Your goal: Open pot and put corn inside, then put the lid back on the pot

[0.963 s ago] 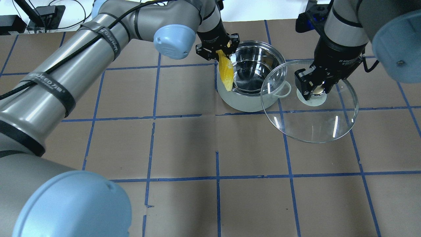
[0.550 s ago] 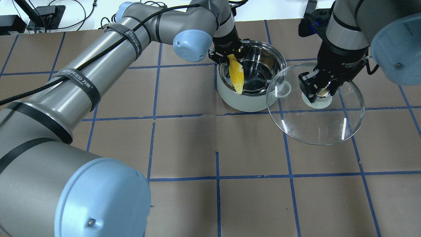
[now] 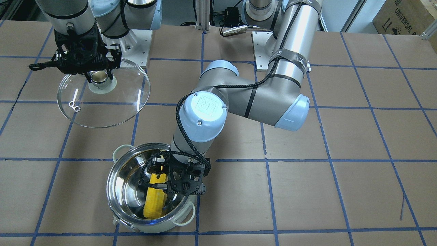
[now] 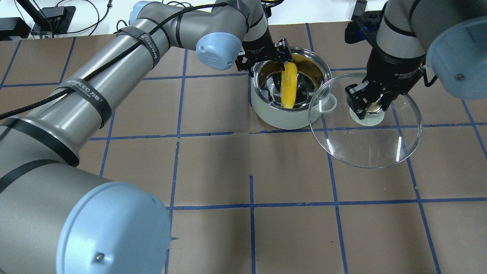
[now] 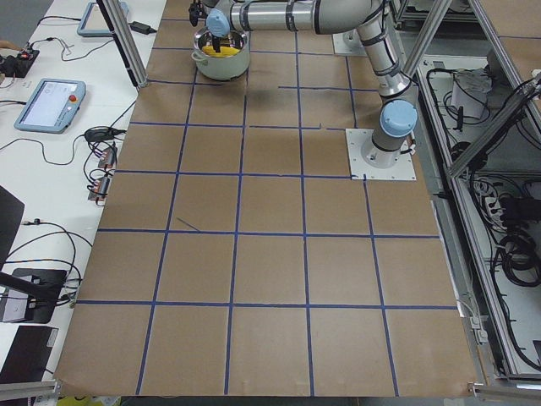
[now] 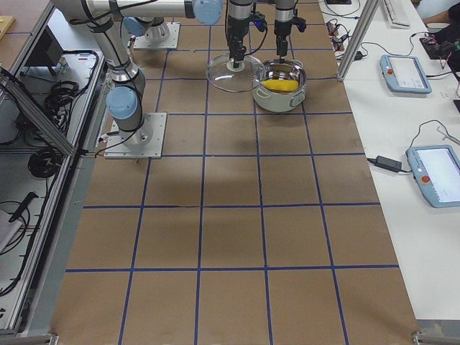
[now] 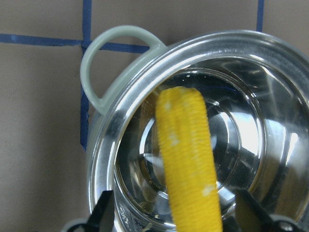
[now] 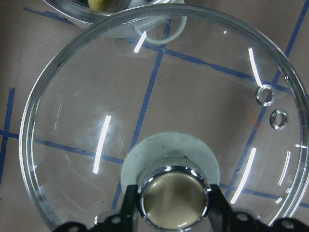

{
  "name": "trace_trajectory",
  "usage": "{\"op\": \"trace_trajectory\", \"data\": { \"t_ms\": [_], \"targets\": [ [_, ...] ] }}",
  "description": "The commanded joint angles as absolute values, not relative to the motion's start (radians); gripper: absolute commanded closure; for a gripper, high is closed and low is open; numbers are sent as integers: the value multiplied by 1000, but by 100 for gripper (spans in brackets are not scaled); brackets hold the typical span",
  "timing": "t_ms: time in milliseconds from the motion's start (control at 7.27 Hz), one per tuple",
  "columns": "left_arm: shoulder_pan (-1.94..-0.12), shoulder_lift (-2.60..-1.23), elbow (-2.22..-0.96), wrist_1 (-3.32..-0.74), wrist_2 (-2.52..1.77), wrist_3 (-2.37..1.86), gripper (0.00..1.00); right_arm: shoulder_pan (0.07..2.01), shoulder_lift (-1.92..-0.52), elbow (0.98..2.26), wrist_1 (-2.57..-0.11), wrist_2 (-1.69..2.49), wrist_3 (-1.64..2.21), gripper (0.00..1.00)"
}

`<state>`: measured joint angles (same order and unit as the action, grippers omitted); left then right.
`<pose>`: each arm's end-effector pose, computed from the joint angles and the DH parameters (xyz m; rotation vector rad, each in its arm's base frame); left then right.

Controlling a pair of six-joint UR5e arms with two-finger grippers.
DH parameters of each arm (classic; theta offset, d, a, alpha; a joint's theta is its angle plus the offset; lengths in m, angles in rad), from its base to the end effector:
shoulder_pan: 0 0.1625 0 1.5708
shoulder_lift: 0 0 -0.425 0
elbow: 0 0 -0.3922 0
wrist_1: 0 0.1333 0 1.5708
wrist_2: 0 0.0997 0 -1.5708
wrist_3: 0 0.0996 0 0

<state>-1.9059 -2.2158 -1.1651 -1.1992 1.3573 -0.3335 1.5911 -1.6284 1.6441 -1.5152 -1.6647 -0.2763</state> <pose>-0.3919 -0.6558 0.3258 -0.0229 -2.8958 0.0794 0.1333 -0.4575 0.4746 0.4565 -3.0207 -0.1264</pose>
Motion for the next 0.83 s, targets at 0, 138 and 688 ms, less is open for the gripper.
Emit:
{"op": "trace_trajectory", "data": {
  "t_ms": [0,138,688],
  "targets": [
    [-1861,-2165,-1181,-1232,1396,-262,0,1604,-1608,1623,-1532,-1648,-250,68],
    [-1798,-2087,-1207,-1299,1400,-151,0,1608,-1571,1591,-1531,-1646,-245,68],
    [-1608,-1812,-1445,-1374,1600,12,0,1754,-1248,1263,-1557,-1600,-216,68]
  ]
}}
